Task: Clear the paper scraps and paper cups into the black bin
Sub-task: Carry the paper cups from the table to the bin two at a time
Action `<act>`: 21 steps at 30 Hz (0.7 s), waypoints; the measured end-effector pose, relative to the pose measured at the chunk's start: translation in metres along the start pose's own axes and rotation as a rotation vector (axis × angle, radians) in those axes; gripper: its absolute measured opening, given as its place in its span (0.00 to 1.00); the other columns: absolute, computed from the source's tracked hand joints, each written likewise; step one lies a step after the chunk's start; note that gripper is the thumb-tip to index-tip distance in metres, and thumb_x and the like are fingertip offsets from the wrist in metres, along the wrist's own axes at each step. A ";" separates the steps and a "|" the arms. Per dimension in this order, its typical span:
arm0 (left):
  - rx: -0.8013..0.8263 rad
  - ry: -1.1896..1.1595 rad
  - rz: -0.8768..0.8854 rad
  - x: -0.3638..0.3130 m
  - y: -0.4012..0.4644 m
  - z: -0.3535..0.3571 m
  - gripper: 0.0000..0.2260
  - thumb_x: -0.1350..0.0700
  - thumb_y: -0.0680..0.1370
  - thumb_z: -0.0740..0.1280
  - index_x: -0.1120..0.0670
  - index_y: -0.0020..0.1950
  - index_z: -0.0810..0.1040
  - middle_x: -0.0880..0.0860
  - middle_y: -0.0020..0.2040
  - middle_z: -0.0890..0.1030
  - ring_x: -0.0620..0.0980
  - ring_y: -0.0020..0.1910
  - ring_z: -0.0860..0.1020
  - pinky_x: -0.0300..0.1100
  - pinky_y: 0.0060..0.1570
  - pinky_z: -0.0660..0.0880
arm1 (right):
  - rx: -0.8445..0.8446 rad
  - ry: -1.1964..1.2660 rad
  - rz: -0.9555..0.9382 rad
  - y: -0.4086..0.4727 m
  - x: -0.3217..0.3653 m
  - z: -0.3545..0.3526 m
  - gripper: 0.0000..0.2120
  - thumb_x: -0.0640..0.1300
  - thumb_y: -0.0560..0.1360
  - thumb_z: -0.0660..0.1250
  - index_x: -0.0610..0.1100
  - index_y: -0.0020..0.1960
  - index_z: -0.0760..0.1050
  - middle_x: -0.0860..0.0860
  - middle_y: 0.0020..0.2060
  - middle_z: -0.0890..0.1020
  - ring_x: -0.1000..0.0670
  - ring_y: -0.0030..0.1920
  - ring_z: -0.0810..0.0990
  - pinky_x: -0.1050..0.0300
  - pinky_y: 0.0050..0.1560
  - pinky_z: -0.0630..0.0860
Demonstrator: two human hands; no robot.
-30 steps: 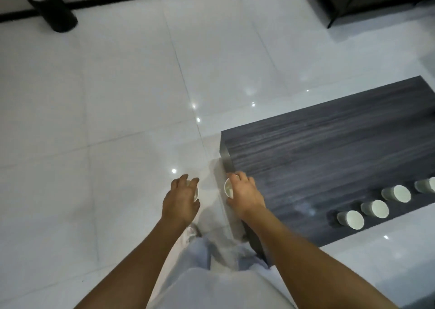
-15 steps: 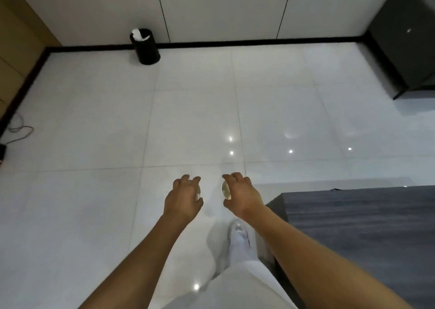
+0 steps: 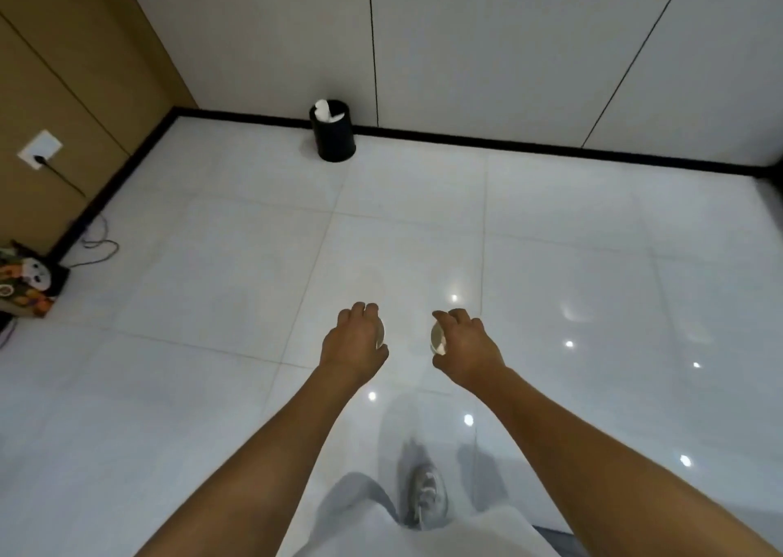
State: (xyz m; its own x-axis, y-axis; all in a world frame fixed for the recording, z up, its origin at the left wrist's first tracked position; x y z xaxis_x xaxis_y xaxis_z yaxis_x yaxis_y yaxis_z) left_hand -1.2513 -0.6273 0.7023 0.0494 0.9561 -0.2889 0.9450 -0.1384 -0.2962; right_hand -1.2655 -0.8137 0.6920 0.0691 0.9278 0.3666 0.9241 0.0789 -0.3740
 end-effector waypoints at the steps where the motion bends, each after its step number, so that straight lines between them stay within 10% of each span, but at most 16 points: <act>1: 0.011 0.002 -0.008 0.004 0.015 -0.007 0.24 0.51 0.76 0.66 0.55 0.69 0.64 0.51 0.67 0.67 0.52 0.65 0.66 0.47 0.51 0.72 | 0.010 -0.007 -0.011 0.019 0.004 -0.008 0.34 0.44 0.73 0.68 0.49 0.75 0.58 0.48 0.69 0.65 0.44 0.64 0.67 0.51 0.55 0.74; 21: 0.040 -0.017 -0.089 0.174 0.373 -0.174 0.22 0.52 0.77 0.65 0.55 0.69 0.65 0.52 0.68 0.66 0.52 0.67 0.64 0.47 0.53 0.72 | 0.049 -0.005 -0.070 0.428 0.175 -0.115 0.33 0.47 0.74 0.68 0.50 0.76 0.59 0.50 0.69 0.65 0.44 0.66 0.67 0.51 0.57 0.75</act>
State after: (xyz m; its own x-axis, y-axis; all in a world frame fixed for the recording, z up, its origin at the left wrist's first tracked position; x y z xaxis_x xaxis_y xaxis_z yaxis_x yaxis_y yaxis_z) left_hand -0.8339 -0.4681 0.6997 -0.0398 0.9606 -0.2750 0.9316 -0.0638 -0.3577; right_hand -0.8145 -0.6591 0.6937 0.0032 0.9213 0.3889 0.9072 0.1610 -0.3888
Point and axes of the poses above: each hand's wrist, its own y-axis towards the middle knuckle, its own z-axis out of the palm, x = y × z, the point moved 1 cm from there along y, towards the middle knuckle
